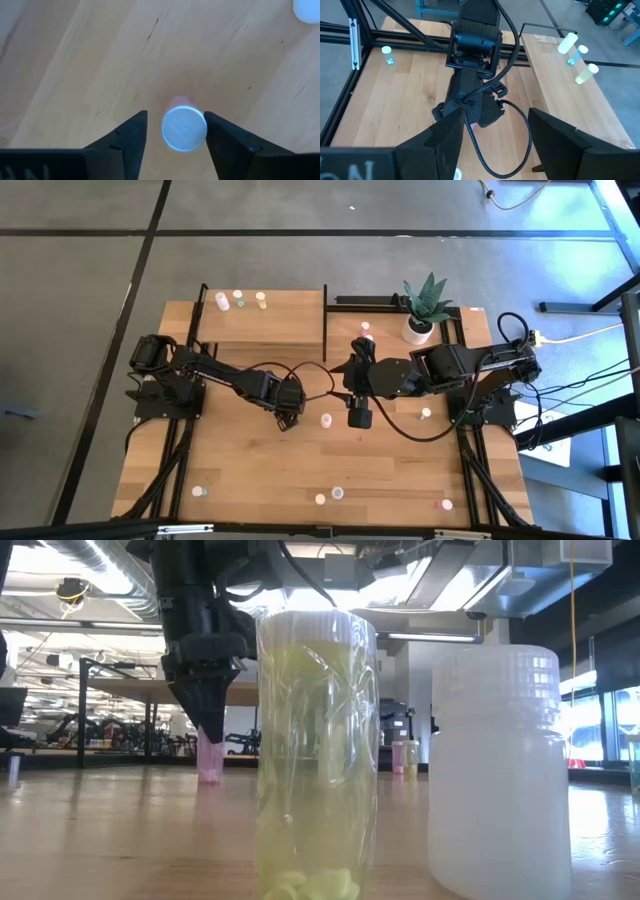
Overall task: Pick and place medicine bottles onto shelf by color
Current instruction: Put the bottom pink pill bottle on the shelf
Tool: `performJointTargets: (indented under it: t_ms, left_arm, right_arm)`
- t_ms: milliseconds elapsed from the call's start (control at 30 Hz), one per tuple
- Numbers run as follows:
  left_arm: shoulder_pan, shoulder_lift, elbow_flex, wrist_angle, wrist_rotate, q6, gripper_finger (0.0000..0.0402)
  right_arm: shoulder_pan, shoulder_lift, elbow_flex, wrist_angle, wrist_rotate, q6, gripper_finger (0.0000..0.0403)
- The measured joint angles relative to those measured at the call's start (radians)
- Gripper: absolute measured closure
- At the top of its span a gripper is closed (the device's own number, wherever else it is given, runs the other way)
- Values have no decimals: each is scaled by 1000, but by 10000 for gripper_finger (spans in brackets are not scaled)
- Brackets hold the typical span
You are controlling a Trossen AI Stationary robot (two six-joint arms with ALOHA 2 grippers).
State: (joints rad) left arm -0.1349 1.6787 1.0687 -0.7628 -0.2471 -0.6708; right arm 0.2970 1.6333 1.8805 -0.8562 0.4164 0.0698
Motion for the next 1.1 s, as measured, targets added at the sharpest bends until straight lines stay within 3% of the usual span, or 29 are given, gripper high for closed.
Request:
performJointTargets:
  t_ms: [467, 800, 1100]
  left_arm:
    - [-1, -61, 60, -16, -23, -7, 200]
    - [-28, -270, 62, -66, -109, -2, 200]
    - [-175, -452, 62, -130, -213, -6, 200]
  right_arm:
    - [0, 0, 0, 0, 0, 0, 180]
    - [0, 0, 0, 0, 0, 0, 180]
    - [0, 0, 0, 0, 0, 0, 180]
